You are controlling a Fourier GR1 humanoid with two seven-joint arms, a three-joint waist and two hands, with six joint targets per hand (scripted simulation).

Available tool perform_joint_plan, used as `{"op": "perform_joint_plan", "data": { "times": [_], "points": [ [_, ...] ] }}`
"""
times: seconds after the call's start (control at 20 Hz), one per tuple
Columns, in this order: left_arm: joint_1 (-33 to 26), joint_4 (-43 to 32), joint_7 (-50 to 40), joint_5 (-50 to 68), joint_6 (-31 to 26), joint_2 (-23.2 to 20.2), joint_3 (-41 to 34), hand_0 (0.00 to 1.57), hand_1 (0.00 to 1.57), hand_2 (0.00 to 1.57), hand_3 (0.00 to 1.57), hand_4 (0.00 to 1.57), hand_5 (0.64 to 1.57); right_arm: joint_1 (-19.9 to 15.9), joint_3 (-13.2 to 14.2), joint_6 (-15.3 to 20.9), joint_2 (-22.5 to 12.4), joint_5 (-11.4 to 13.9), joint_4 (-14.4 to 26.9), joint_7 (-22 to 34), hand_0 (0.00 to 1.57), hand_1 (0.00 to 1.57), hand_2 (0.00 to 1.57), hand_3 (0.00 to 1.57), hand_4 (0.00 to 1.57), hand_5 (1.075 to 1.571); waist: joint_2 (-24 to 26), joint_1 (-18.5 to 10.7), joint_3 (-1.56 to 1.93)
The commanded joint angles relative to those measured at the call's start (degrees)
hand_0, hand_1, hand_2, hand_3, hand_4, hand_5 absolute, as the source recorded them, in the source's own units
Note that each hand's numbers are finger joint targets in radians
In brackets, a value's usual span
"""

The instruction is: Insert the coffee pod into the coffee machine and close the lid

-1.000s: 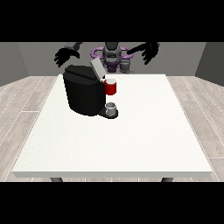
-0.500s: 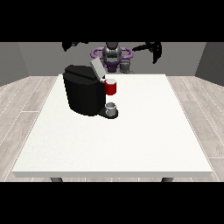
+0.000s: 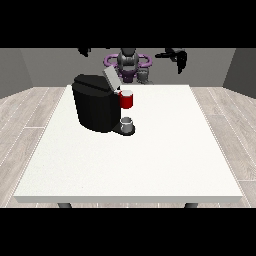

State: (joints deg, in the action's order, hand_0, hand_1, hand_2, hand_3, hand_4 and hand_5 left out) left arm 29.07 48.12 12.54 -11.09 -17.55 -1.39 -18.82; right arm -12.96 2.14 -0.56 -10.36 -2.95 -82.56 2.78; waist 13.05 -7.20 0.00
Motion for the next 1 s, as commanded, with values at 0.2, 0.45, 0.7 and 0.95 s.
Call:
{"op": "perform_joint_plan", "data": {
  "times": [0.2,0.45,0.7,0.95],
  "points": [
    [-6.5,12.0,-3.0,5.8,0.2,1.4,5.7,0.00,0.00,0.00,0.00,0.11,1.571,-4.4,0.5,-1.8,0.1,1.1,4.8,-2.9,0.00,0.00,0.00,0.00,0.00,1.571,-4.5,-2.1,0.02],
    [-10.5,19.2,-5.7,6.5,0.9,0.5,5.8,0.00,0.00,0.00,0.00,0.00,1.571,-8.7,2.6,-1.4,0.6,-0.9,6.0,0.4,0.00,0.00,0.00,0.00,0.00,1.571,-6.4,-2.5,0.01],
    [-11.1,24.9,-9.6,10.8,0.8,0.4,6.1,0.00,0.00,0.00,0.00,0.00,1.571,-8.3,5.9,-4.9,-1.6,-2.5,12.8,-6.2,0.00,0.00,0.00,0.00,0.00,1.571,-10.2,-2.9,0.03],
    [-12.1,28.0,-9.7,9.7,4.2,0.1,8.2,0.00,0.00,0.00,0.00,0.00,1.571,-15.0,3.9,-3.4,0.8,-0.5,15.4,-5.6,0.00,0.00,0.00,0.00,0.00,1.571,-13.3,-0.5,0.01]
  ]
}}
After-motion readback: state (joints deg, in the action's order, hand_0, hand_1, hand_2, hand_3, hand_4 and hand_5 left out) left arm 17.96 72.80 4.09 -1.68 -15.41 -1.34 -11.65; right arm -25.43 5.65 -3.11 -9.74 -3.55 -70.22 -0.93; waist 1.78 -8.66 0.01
